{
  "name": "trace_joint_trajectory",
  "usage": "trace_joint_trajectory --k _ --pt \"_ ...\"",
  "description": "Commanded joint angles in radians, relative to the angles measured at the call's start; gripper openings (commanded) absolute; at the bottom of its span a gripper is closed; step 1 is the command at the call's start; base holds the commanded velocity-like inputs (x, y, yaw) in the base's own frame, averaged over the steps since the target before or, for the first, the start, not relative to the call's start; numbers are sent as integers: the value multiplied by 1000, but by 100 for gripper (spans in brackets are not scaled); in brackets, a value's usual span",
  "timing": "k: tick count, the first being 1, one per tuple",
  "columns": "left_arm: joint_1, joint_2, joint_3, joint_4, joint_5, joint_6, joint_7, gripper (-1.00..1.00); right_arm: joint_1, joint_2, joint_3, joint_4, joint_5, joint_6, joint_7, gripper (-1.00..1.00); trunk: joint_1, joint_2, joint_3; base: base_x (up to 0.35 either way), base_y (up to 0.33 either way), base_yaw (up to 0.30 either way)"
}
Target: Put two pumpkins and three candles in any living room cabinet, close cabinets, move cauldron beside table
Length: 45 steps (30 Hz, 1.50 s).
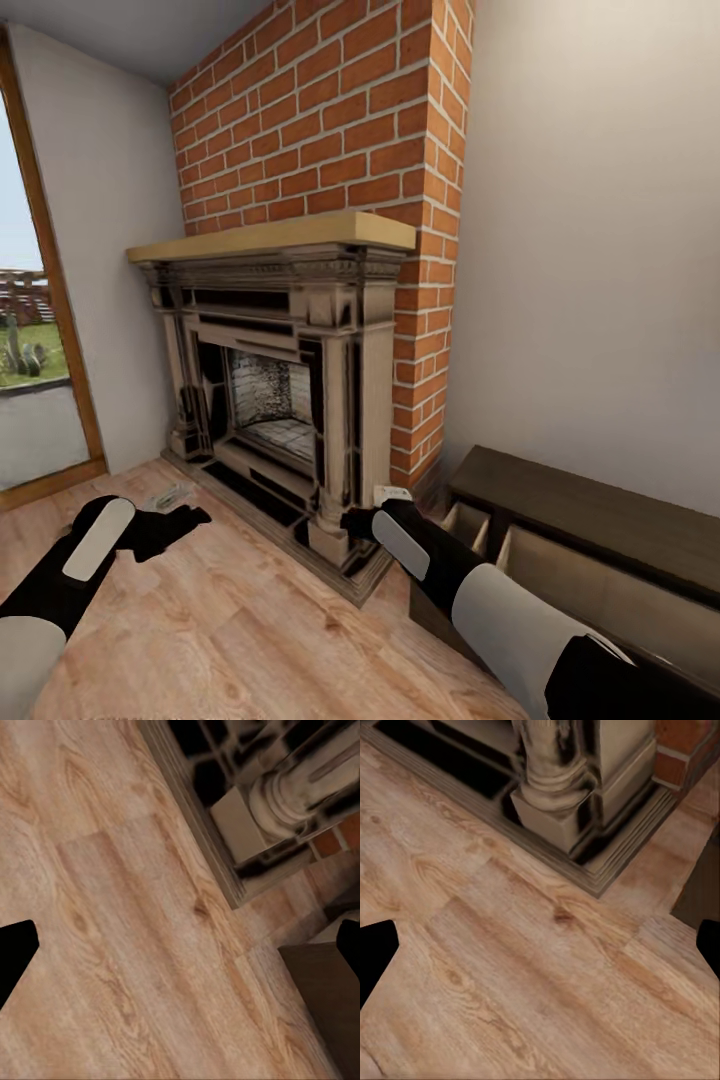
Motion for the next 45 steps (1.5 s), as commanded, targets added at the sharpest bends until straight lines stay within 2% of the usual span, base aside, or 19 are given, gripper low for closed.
trace_joint_trajectory --k 1,10,16,21,29,36,45 --pt "0 1 -3 -1 11 0 9 100 -1 0 6 -11 -7 2 -9 100 0 -1 0 0 287 220" --pt "0 2 -2 -1 14 0 9 100 -1 0 11 -29 -7 3 -10 100 0 -1 10 104 252 220" --pt "0 2 -2 -1 19 1 9 100 -1 0 11 -30 -7 3 -11 100 0 -1 17 44 33 217" --pt "0 3 0 1 43 0 9 100 -1 0 11 -31 -7 3 -10 100 0 -1 22 3 2 214" --pt "0 3 0 3 50 0 9 100 -1 0 12 -31 -7 3 -9 100 0 -1 31 49 1 206" --pt "1 15 0 8 52 0 9 100 -1 0 12 -31 -7 11 -7 100 0 -1 33 220 128 91" --pt "1 17 1 10 53 1 8 100 -1 0 30 -35 -7 7 -10 100 0 -1 33 282 189 266"
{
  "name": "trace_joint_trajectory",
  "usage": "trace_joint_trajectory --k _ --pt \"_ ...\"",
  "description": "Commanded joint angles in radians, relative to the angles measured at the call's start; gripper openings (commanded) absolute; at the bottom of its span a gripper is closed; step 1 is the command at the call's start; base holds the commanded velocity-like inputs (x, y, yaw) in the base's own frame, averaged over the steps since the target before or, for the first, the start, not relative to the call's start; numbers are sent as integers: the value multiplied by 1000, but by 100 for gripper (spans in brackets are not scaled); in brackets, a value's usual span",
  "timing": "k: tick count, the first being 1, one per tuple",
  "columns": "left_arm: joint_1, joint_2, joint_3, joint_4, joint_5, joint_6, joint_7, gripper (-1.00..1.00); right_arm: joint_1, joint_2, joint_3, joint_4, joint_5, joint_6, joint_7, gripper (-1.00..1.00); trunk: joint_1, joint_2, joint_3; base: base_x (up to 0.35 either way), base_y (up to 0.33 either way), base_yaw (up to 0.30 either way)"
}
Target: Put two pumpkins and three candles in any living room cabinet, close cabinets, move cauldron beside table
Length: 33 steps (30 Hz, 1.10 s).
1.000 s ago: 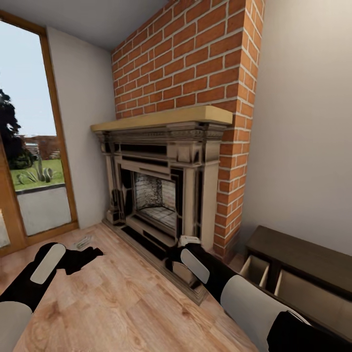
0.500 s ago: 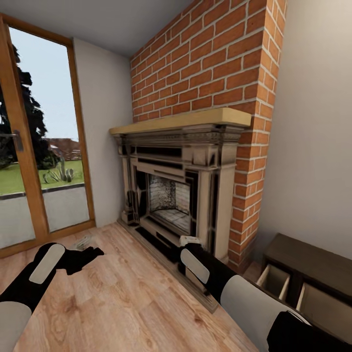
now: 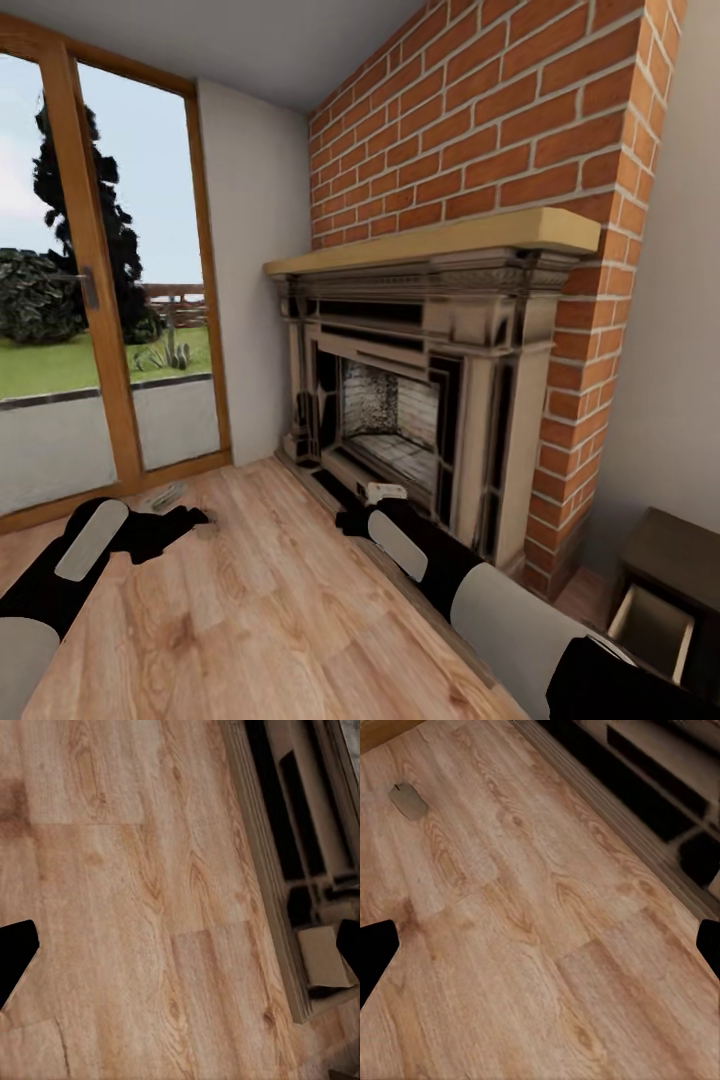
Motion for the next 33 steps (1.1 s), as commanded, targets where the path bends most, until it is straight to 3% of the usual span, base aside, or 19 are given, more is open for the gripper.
trace_joint_trajectory --k 1,12,20,33 --pt "0 1 -3 -1 10 0 9 100 -1 0 4 -2 -7 1 -8 100 0 -1 -1 285 210 284" --pt "-1 4 1 1 10 -1 9 100 -1 0 7 -4 -7 -1 -7 100 0 -1 -1 284 204 257" --pt "0 6 40 4 12 0 9 100 -1 0 7 -7 -7 0 -5 100 0 -1 -1 293 180 24" --pt "0 6 42 5 12 0 9 100 -1 0 21 -24 -7 -4 -5 100 0 -1 2 297 179 24"
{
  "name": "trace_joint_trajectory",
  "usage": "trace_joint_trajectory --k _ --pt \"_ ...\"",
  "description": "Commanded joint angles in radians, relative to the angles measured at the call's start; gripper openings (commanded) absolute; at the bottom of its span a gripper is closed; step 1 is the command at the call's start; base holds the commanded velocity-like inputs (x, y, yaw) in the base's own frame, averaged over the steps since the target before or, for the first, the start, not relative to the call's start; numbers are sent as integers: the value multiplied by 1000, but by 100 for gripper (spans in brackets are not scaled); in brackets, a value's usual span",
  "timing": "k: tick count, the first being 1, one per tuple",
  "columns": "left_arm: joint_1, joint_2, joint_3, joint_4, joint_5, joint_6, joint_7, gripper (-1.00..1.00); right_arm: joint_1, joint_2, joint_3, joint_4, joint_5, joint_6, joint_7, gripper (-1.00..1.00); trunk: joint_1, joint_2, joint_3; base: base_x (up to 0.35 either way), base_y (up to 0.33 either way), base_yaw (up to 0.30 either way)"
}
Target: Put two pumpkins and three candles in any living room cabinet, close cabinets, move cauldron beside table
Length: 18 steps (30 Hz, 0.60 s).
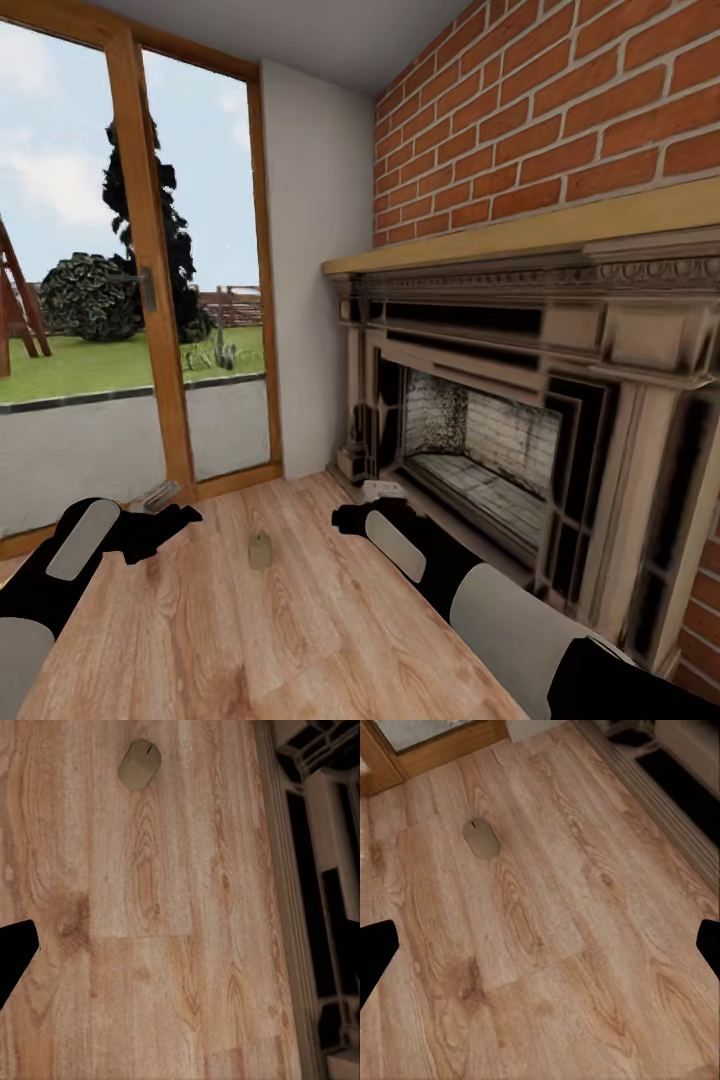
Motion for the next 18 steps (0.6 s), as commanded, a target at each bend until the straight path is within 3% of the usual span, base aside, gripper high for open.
trace_joint_trajectory --k 1,18 --pt "-1 1 0 -1 10 1 9 100 -1 0 4 -8 -7 1 -8 100 0 -1 0 297 188 159" --pt "0 1 1 0 10 1 9 100 -1 0 5 -26 -7 2 -7 100 0 -1 18 299 176 186"
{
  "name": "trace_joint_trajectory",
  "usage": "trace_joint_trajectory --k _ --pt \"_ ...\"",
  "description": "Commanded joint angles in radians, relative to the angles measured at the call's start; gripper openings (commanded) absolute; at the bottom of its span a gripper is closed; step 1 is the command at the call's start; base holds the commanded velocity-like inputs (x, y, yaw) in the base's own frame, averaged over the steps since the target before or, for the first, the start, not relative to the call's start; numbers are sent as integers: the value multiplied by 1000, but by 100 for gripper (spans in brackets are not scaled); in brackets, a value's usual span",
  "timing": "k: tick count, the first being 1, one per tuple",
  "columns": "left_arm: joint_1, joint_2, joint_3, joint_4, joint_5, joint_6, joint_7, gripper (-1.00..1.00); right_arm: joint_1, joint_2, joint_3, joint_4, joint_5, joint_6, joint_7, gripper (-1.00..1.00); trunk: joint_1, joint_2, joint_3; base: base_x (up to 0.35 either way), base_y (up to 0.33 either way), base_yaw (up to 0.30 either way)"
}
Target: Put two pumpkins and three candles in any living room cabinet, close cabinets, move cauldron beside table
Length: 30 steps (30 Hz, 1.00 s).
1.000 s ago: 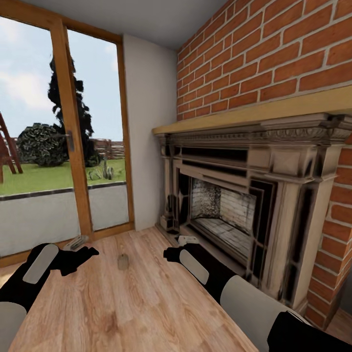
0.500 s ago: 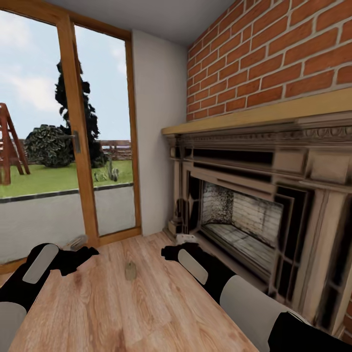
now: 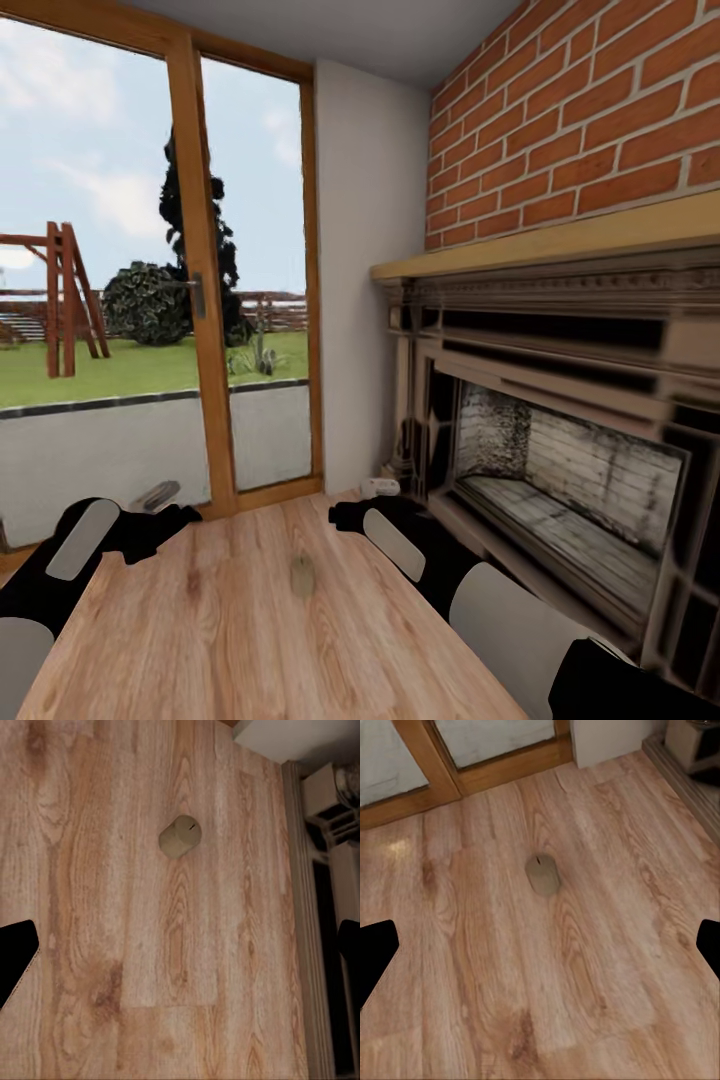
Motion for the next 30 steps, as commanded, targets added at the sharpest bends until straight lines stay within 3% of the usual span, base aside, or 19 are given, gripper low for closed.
trace_joint_trajectory --k 1,11,18,21,26,30 --pt "0 1 0 -1 11 1 9 100 -1 0 3 -1 -7 1 -8 100 0 -1 -1 302 160 35" --pt "-1 2 0 -1 11 1 9 100 -1 0 3 -1 -7 2 -8 100 0 -1 -1 316 112 3" --pt "0 19 0 -1 12 1 8 100 -1 0 3 9 -9 3 -21 100 0 -1 -1 322 102 0" --pt "0 25 0 5 12 10 -21 100 -1 0 2 16 -17 15 -26 100 0 -1 -1 322 103 0" --pt "0 28 17 66 5 35 -120 100 -1 0 2 18 -22 28 -52 100 0 -1 -1 290 174 0" --pt "0 29 19 74 3 37 -137 100 -1 0 1 18 -23 30 -60 100 0 -1 -1 222 251 0"
